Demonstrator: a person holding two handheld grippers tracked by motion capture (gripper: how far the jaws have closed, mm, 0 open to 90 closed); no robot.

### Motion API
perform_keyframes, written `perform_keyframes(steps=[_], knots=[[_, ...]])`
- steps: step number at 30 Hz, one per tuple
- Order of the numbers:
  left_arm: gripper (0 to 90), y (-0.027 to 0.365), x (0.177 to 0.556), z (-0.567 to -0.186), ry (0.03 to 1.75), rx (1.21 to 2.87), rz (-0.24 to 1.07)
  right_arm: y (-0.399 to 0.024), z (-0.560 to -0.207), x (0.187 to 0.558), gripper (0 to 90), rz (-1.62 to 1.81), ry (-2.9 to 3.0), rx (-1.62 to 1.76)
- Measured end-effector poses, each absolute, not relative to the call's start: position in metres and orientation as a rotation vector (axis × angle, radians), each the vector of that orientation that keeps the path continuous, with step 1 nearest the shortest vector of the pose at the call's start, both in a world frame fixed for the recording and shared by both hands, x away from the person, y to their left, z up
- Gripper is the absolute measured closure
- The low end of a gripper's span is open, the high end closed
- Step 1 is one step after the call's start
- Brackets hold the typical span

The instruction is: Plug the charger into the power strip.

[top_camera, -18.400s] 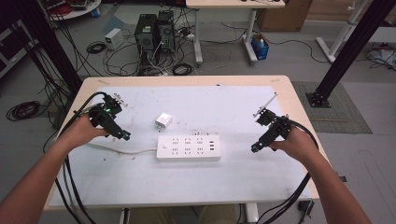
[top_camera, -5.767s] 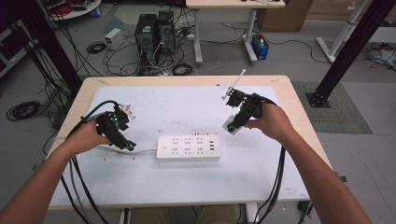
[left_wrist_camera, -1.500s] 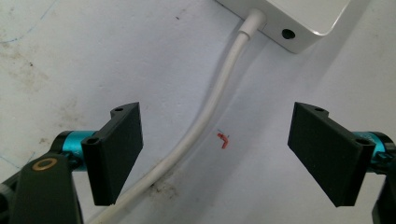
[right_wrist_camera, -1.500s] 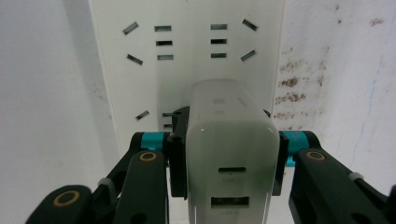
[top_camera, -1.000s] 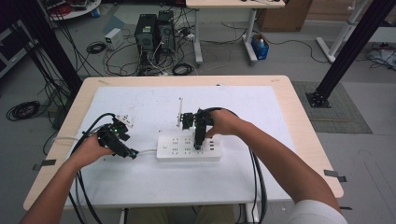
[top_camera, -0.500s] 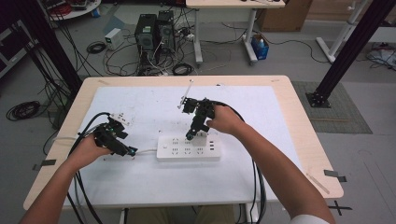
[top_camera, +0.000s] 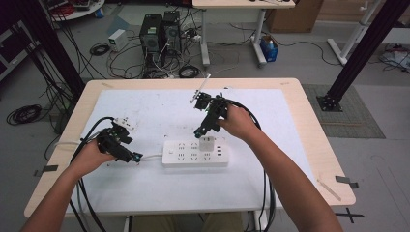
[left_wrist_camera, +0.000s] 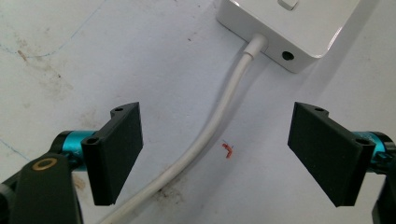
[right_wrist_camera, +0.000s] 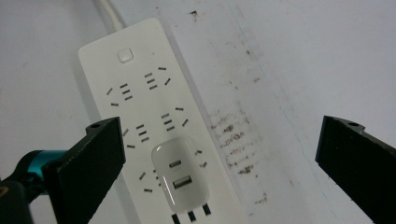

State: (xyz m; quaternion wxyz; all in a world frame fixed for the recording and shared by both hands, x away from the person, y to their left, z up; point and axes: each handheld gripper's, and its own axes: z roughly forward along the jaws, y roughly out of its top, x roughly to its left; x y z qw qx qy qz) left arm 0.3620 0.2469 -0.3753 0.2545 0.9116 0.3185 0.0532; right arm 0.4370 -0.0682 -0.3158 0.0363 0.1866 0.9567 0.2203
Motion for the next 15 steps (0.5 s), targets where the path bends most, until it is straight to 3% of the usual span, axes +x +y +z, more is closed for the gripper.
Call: perform_keyframes(steps=[15], knots=[[18.2, 0.255, 0.361, -0.375, 0.936, 2.472, 0.169, -0.145, -0.286, 0.41, 0.8, 0.685, 2.784, 0.784]])
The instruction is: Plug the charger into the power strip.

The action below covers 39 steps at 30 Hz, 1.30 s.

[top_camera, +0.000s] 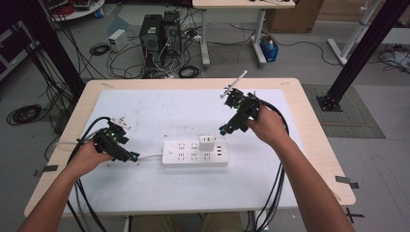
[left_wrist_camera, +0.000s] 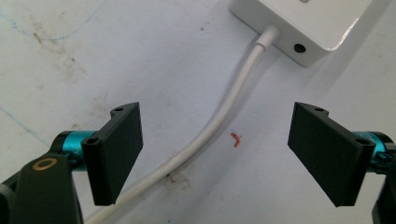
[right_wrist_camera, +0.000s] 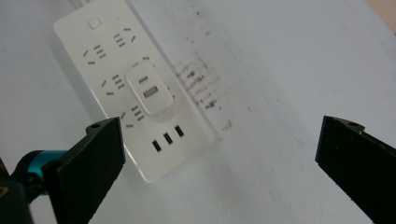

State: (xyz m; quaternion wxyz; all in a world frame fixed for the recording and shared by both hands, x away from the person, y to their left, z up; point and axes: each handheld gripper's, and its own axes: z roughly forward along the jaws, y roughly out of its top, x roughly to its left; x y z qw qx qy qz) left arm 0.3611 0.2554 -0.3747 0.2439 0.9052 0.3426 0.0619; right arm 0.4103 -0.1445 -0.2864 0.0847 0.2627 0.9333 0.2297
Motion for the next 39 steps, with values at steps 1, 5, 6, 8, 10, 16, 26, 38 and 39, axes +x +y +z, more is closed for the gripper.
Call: perform_keyframes(steps=[1, 5, 6, 8, 10, 16, 26, 38, 39], knots=[[18.1, 0.256, 0.361, -0.374, 0.94, 2.471, 0.175, -0.15, -0.287, 0.407, 0.8, 0.68, 2.777, 0.801], [18.1, 0.256, 0.36, -0.373, 0.94, 2.47, 0.187, -0.168, -0.292, 0.394, 0.8, 0.642, 2.754, 0.861], [18.2, 0.255, 0.359, -0.373, 0.938, 2.469, 0.186, -0.172, -0.294, 0.391, 0.9, 0.632, 2.742, 0.876], [18.2, 0.254, 0.359, -0.373, 0.931, 2.468, 0.187, -0.181, -0.298, 0.384, 0.9, 0.61, 2.713, 0.919], [18.1, 0.254, 0.358, -0.372, 0.932, 2.462, 0.188, -0.189, -0.301, 0.378, 0.9, 0.604, 2.687, 0.961], [18.2, 0.254, 0.356, -0.371, 0.924, 2.463, 0.197, -0.211, -0.304, 0.359, 0.9, 0.611, 2.655, 1.01], [18.1, 0.249, 0.357, -0.37, 0.914, 2.464, 0.207, -0.229, -0.317, 0.348, 0.9, 0.614, 2.637, 1.071], [18.2, 0.247, 0.356, -0.37, 0.908, 2.46, 0.212, -0.234, -0.325, 0.344, 0.9, 0.641, 2.612, 1.104], [18.1, 0.247, 0.356, -0.37, 0.908, 2.46, 0.215, -0.234, -0.326, 0.344, 0.9, 0.641, 2.608, 1.106]])
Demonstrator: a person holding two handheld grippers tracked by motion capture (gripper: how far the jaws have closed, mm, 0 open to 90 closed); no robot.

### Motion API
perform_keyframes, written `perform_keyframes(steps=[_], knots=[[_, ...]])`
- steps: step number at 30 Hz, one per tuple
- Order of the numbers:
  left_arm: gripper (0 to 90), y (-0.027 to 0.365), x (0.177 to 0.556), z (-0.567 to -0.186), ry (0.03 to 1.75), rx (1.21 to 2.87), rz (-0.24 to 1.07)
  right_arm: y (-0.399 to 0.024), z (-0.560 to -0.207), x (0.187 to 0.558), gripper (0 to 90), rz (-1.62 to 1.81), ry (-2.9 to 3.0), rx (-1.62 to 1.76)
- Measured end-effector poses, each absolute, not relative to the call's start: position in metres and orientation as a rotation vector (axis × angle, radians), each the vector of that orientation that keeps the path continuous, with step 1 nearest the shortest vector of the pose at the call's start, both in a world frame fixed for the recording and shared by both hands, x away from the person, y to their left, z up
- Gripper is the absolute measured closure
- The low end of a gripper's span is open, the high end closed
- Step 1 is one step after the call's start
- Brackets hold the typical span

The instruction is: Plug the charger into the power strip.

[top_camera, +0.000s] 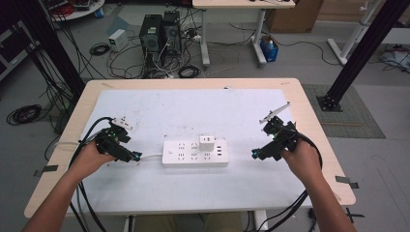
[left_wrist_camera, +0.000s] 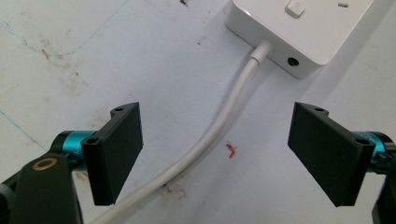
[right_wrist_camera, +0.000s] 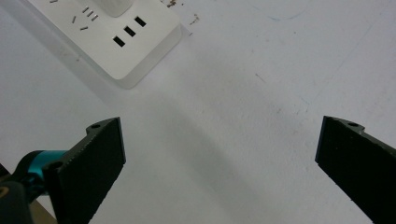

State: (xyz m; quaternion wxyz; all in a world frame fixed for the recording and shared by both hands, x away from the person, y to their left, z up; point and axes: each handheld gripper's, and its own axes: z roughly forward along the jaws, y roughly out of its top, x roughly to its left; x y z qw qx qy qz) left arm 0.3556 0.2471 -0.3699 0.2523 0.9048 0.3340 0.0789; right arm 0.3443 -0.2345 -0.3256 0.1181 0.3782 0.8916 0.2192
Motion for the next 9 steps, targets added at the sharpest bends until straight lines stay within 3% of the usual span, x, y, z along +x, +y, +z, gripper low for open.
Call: perform_keyframes(steps=[9], knots=[[18.1, 0.2483, 0.3557, -0.3718, 0.926, 2.438, 0.229, -0.2347, -0.3281, 0.3424, 0.9, 0.651, 2.574, 1.12]])
